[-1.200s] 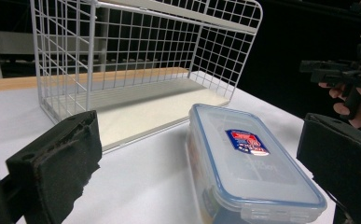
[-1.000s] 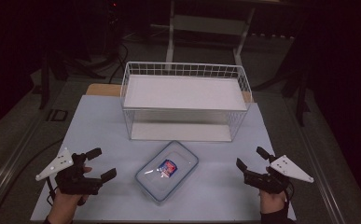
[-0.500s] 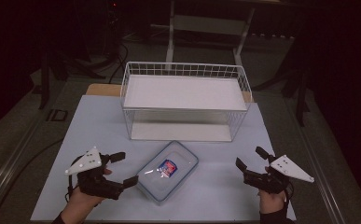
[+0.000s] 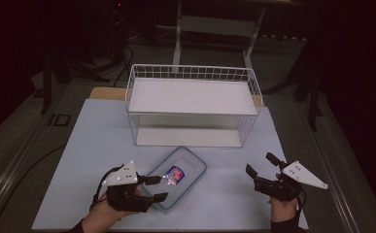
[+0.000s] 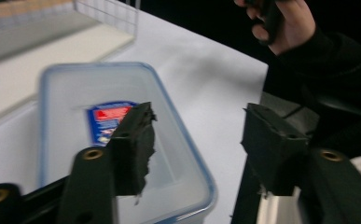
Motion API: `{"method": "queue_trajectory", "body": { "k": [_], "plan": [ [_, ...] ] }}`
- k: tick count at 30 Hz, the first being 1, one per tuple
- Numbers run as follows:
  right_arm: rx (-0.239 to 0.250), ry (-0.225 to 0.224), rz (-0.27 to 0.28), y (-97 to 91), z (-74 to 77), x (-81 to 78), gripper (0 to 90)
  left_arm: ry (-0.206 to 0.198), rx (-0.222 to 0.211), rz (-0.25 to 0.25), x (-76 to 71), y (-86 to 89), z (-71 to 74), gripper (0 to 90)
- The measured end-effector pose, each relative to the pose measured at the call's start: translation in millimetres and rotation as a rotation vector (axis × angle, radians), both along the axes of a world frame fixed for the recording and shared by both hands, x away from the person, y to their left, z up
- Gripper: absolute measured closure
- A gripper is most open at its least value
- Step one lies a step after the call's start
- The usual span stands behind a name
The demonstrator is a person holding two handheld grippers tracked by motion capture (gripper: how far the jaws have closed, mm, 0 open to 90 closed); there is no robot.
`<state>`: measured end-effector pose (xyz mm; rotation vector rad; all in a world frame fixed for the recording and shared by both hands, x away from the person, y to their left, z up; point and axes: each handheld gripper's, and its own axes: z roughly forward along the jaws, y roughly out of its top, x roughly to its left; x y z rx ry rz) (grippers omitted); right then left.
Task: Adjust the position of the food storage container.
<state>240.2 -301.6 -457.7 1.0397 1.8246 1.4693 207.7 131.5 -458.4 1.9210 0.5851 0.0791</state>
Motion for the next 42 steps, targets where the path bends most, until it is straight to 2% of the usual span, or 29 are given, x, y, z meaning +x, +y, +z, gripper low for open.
{"method": "queue_trajectory", "body": {
  "k": [1, 2, 3, 6, 7, 8, 9, 10, 12, 14, 19, 22, 29, 32, 34, 36, 42],
  "plan": [
    [-0.003, -0.001, -0.003, 0.0, 0.0, -0.1, 12.9, 0.006, 0.006, -0.011, -0.4, -3.0, -1.7, 48.5],
    [0.000, 0.001, -0.002, 0.1, -0.1, 0.0, 12.9, 0.010, 0.013, -0.016, -0.7, -5.6, -3.5, 55.9],
    [0.000, 0.001, -0.002, 0.1, -0.1, 0.0, 12.9, 0.017, 0.021, -0.027, -0.7, -8.2, -5.4, 55.9],
    [-0.004, 0.001, -0.001, 0.4, -0.3, 0.1, 12.9, 0.027, 0.040, -0.047, -1.7, -13.4, -8.8, 67.9],
    [-0.004, 0.002, 0.001, 0.5, -0.5, 0.3, 12.9, 0.033, 0.050, -0.061, -2.2, -17.2, -11.5, 67.9],
    [-0.004, 0.003, 0.001, 0.5, -0.7, 0.5, 12.9, 0.043, 0.057, -0.068, -1.8, -18.8, -12.9, 78.4],
    [-0.003, 0.005, 0.002, 0.4, -0.8, 0.7, 12.9, 0.047, 0.068, -0.069, -1.5, -20.6, -14.1, 78.4],
    [-0.004, 0.005, 0.003, 0.4, -0.9, 0.8, 12.9, 0.051, 0.073, -0.070, -1.3, -22.0, -15.4, 84.3],
    [-0.004, 0.005, 0.004, 0.4, -0.9, 0.7, 12.9, 0.063, 0.084, -0.083, -2.2, -25.7, -17.9, 86.1],
    [-0.005, 0.005, 0.005, 0.5, -0.9, 0.6, 12.9, 0.048, 0.121, -0.093, -4.6, -31.0, -20.6, 89.1],
    [-0.002, 0.011, 0.011, 0.9, -1.4, 1.1, 13.0, 0.049, 0.188, -0.106, -8.7, -41.5, -27.5, 89.8],
    [-0.002, 0.013, 0.013, 1.3, -1.8, 1.1, 13.0, 0.066, 0.222, -0.101, -8.5, -45.0, -32.0, 89.8],
    [-0.004, 0.013, 0.016, 1.2, -2.1, 1.5, 13.0, 0.077, 0.235, -0.112, -9.5, -46.6, -34.3, 90.0],
    [-0.006, 0.012, 0.022, 1.9, -2.2, 1.2, 13.0, 0.087, 0.255, -0.107, -10.3, -45.6, -34.9, 90.0],
    [-0.007, 0.012, 0.024, 2.1, -2.2, 1.0, 13.0, 0.097, 0.272, -0.081, -10.3, -43.8, -36.8, 90.0],
    [-0.006, 0.006, 0.032, 2.5, -2.3, 0.8, 13.0, 0.110, 0.263, -0.068, -9.1, -39.9, -37.6, 90.0],
    [-0.017, -0.011, 0.061, 4.6, -2.5, 0.4, 12.9, 0.114, 0.271, -0.033, -7.4, -29.7, -35.8, 90.0]
  ]
}}
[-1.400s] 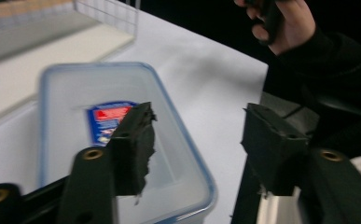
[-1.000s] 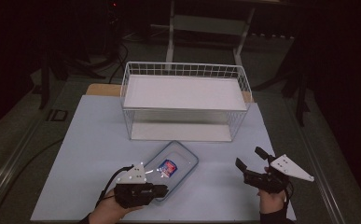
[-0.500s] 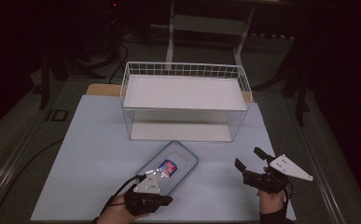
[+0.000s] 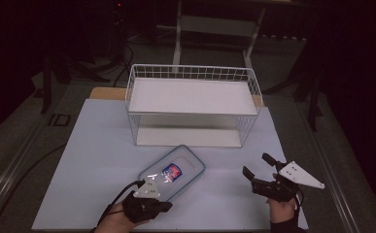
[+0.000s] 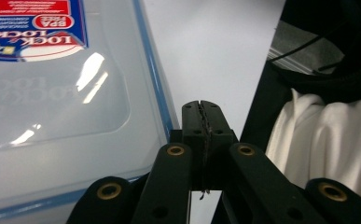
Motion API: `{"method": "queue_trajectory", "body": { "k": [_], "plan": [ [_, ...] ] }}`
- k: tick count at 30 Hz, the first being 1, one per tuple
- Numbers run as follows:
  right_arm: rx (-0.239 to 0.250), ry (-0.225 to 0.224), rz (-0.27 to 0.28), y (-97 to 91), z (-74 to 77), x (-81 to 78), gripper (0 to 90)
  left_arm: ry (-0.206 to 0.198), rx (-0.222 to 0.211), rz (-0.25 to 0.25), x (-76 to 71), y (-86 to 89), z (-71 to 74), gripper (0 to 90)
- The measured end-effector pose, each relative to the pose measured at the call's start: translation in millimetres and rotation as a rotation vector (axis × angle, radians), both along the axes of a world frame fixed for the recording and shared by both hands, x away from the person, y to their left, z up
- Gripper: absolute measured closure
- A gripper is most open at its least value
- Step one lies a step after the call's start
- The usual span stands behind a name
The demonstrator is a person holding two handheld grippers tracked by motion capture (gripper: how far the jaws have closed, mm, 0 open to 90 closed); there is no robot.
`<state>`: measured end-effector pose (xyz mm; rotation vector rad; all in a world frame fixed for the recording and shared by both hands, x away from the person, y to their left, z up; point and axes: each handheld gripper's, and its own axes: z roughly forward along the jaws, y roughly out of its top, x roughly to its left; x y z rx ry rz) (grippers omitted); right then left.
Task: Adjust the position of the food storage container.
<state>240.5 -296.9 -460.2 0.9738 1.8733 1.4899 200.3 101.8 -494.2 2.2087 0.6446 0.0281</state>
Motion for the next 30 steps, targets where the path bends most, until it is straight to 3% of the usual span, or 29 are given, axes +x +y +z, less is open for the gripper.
{"method": "queue_trajectory", "body": {
  "k": [9, 13, 16, 21, 22, 25, 30],
  "plan": [
    [0.005, -0.003, 0.012, 0.6, 0.1, -0.4, 12.9, 0.003, 0.011, 0.088, 4.5, 17.9, 2.4, 90.0],
    [0.005, -0.003, 0.013, 0.9, 0.1, -0.6, 12.9, -0.006, -0.003, 0.099, 3.1, 23.9, 4.4, 89.9],
    [0.005, 0.002, 0.016, 1.7, -0.4, 0.0, 12.9, 0.011, -0.025, 0.087, 0.9, 22.7, 4.4, 89.9],
    [0.003, 0.007, 0.018, 2.1, -1.0, 0.6, 12.9, 0.011, 0.008, 0.086, 2.4, 16.6, -1.7, 89.9],
    [0.003, 0.008, 0.018, 2.0, -1.0, 0.5, 12.9, 0.025, -0.008, 0.088, 3.4, 17.6, -2.2, 89.9],
    [0.004, 0.007, 0.017, 1.2, -0.9, 0.1, 12.9, -0.004, 0.015, 0.101, 2.3, 19.8, 0.2, 89.9],
    [0.005, 0.013, 0.022, 1.9, -1.7, 0.9, 12.9, -0.002, 0.015, 0.122, 4.2, 29.2, 1.0, 90.0]
  ]
}}
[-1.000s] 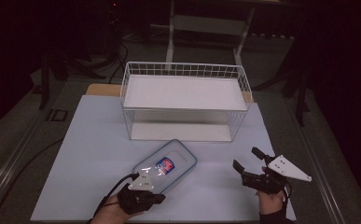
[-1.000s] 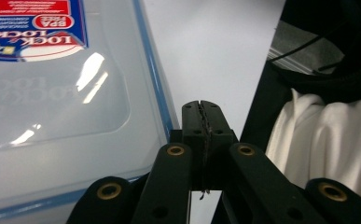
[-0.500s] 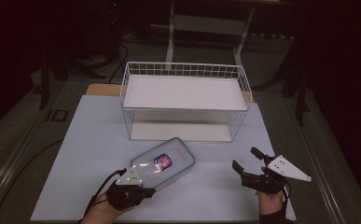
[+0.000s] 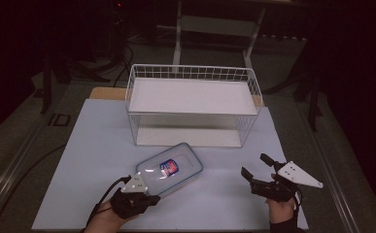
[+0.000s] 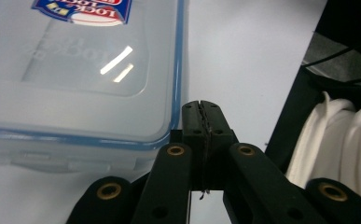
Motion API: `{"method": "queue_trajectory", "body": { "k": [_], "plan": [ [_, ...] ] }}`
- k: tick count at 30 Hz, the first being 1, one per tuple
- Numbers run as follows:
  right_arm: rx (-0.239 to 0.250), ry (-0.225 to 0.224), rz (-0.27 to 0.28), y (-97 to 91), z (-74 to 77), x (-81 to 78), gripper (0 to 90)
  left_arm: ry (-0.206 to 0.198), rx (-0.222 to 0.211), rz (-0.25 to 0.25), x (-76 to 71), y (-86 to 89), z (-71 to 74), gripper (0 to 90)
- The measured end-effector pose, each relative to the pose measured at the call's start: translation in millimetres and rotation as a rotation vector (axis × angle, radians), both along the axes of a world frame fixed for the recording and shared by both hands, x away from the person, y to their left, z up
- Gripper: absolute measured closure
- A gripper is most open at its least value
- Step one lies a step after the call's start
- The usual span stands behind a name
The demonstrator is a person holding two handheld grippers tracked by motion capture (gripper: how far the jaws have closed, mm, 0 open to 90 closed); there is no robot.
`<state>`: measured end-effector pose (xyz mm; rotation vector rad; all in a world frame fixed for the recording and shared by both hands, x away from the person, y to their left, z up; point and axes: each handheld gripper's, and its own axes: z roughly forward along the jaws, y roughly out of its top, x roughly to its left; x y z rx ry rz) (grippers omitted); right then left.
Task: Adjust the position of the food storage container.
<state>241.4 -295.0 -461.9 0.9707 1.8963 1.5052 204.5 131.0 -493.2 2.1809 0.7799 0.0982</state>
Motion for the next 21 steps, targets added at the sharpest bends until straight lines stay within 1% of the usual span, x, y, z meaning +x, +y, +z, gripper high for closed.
{"method": "queue_trajectory", "body": {
  "k": [1, 2, 3, 10, 11, 12, 13, 16, 17, 18, 19, 20, 21],
  "plan": [
    [0.000, 0.000, 0.000, 0.0, 0.0, 0.0, 12.9, 0.000, 0.000, 0.000, 0.0, 0.0, 0.0, 90.0],
    [-0.004, -0.003, 0.002, 0.8, 0.4, -0.5, 12.9, -0.001, -0.007, 0.020, 1.4, 4.6, 0.2, 90.0],
    [-0.003, -0.003, 0.002, 0.9, 0.4, -0.5, 12.9, 0.001, -0.007, 0.028, 1.9, 6.2, 0.6, 90.0],
    [-0.002, 0.003, 0.007, 1.4, -0.3, 0.0, 12.9, -0.009, 0.000, 0.052, 3.7, 13.8, 3.4, 90.0],
    [-0.004, 0.003, 0.008, 1.9, -0.2, -0.3, 12.9, -0.009, 0.000, 0.068, 5.2, 17.3, 4.1, 90.0],
    [-0.004, 0.003, 0.008, 1.9, -0.2, -0.3, 12.9, -0.009, 0.000, 0.068, 5.2, 17.3, 4.1, 90.0],
    [-0.004, 0.003, 0.010, 2.0, -0.2, -0.2, 12.9, -0.008, -0.005, 0.085, 6.9, 20.7, 4.6, 90.0],
    [-0.004, 0.003, 0.010, 2.3, -0.3, -0.4, 12.9, -0.013, -0.003, 0.096, 8.5, 23.4, 5.0, 90.0],
    [-0.004, 0.005, 0.012, 2.5, -0.5, -0.1, 12.9, -0.006, -0.008, 0.117, 10.2, 27.6, 6.1, 89.9],
    [-0.004, 0.005, 0.012, 2.5, -0.5, -0.1, 12.9, -0.006, -0.008, 0.117, 10.2, 27.6, 6.1, 90.0],
    [-0.003, 0.006, 0.012, 2.4, -0.5, -0.1, 12.9, -0.003, -0.013, 0.138, 12.0, 33.2, 7.0, 90.0],
    [-0.003, 0.007, 0.012, 2.3, -0.5, -0.1, 12.9, -0.003, -0.013, 0.138, 12.0, 33.2, 7.0, 90.0],
    [-0.002, 0.007, 0.012, 2.2, -0.5, -0.2, 12.9, -0.019, -0.008, 0.166, 12.2, 38.5, 8.4, 90.0]
  ]
}}
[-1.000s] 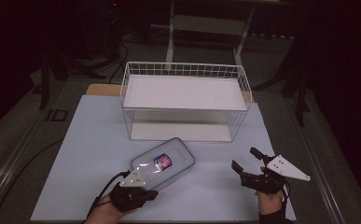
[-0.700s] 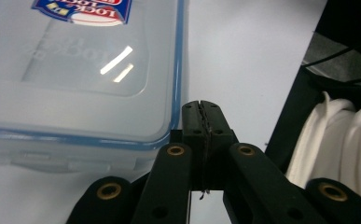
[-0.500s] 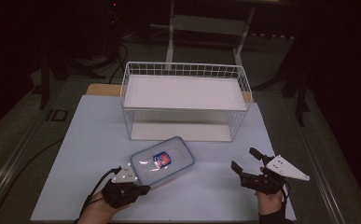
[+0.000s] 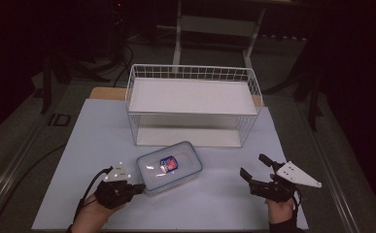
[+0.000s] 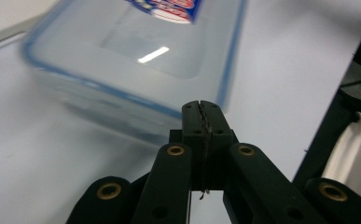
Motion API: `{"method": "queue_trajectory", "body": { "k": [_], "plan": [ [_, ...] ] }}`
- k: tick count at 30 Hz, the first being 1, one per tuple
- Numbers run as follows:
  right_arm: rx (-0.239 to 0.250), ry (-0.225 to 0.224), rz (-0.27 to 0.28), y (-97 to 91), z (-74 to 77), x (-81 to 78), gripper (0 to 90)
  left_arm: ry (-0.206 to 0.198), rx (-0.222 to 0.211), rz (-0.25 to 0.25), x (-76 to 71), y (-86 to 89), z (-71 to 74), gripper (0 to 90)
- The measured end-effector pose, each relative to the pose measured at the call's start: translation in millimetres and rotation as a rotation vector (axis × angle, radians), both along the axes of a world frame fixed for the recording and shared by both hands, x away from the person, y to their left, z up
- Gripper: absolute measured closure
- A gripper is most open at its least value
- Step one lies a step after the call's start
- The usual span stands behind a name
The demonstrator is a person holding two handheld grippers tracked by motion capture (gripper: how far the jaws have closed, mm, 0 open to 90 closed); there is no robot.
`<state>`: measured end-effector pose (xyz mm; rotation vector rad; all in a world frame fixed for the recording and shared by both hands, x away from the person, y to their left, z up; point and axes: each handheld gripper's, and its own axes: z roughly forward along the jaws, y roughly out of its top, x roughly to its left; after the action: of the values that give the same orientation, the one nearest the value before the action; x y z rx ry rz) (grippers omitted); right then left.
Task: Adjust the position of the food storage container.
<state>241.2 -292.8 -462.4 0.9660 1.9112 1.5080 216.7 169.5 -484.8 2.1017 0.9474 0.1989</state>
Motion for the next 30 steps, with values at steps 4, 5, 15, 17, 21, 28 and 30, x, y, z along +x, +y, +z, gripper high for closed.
{"method": "queue_trajectory", "body": {
  "k": [4, 5, 15, 17, 21, 28, 30],
  "plan": [
    [0.001, 0.002, 0.002, 0.9, -0.3, 0.2, 12.9, -0.002, 0.012, 0.085, 8.4, 17.1, -1.2, 89.9],
    [0.001, 0.002, 0.002, 0.9, -0.3, 0.2, 12.9, -0.002, 0.012, 0.085, 8.4, 17.1, -1.2, 90.0],
    [-0.002, 0.005, 0.006, 2.2, -0.8, 0.0, 12.9, 0.048, 0.054, 0.112, 36.6, 17.2, -18.9, 89.9],
    [-0.001, 0.005, 0.007, 2.2, -0.8, -0.2, 12.9, 0.045, 0.065, 0.116, 37.8, 16.3, -19.7, 89.9],
    [-0.002, 0.005, 0.012, 2.6, -1.1, -0.5, 12.9, 0.053, 0.056, 0.130, 46.3, 16.4, -22.9, 89.9],
    [0.000, 0.007, 0.016, 3.3, -1.3, -1.0, 12.9, 0.044, 0.058, 0.141, 63.2, 10.5, -23.1, 89.9],
    [-0.001, 0.008, 0.017, 3.6, -1.3, -1.1, 12.9, 0.044, 0.057, 0.144, 65.1, 9.2, -23.6, 89.9]
  ]
}}
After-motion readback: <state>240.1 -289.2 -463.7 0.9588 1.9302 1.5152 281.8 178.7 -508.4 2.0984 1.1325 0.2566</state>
